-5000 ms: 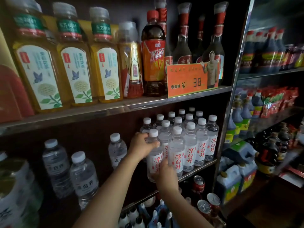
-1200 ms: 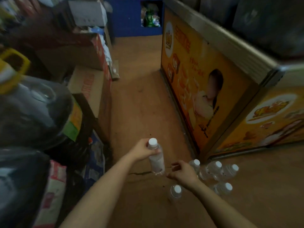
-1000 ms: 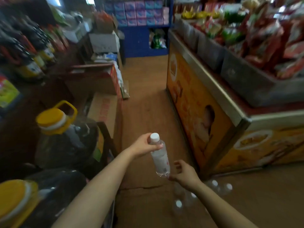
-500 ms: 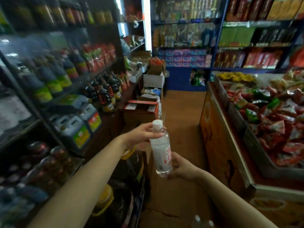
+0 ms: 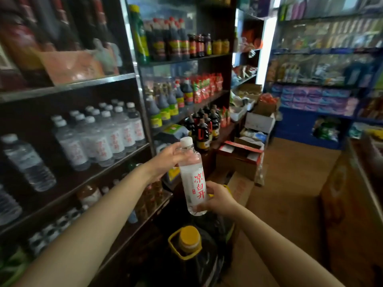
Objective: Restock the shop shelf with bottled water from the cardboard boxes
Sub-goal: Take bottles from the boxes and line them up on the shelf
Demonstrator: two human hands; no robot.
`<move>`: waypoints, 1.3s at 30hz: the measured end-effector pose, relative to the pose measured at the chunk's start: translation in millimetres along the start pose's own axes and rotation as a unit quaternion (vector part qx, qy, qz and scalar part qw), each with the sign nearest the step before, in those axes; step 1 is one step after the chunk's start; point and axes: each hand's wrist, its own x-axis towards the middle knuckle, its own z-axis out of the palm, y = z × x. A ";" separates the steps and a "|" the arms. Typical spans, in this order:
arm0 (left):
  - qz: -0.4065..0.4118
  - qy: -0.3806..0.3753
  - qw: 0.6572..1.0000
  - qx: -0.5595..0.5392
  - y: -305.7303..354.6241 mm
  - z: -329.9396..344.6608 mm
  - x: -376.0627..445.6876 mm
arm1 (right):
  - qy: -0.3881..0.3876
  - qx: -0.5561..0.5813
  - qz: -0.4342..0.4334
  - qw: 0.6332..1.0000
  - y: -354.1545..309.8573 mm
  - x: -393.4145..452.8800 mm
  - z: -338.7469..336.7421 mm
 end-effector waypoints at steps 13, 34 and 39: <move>-0.032 0.279 0.952 0.119 -14.7 -235.0 -68.2 | -0.017 0.039 -0.093 0.995 -149.3 124.8 197.7; -0.046 0.424 0.842 0.331 -73.0 -352.7 -7.4 | 0.057 0.029 -0.028 0.998 -193.7 260.5 311.6; -0.066 0.429 0.824 0.363 -66.1 -355.3 -0.2 | 0.076 -0.043 -0.019 0.996 -193.3 270.8 322.9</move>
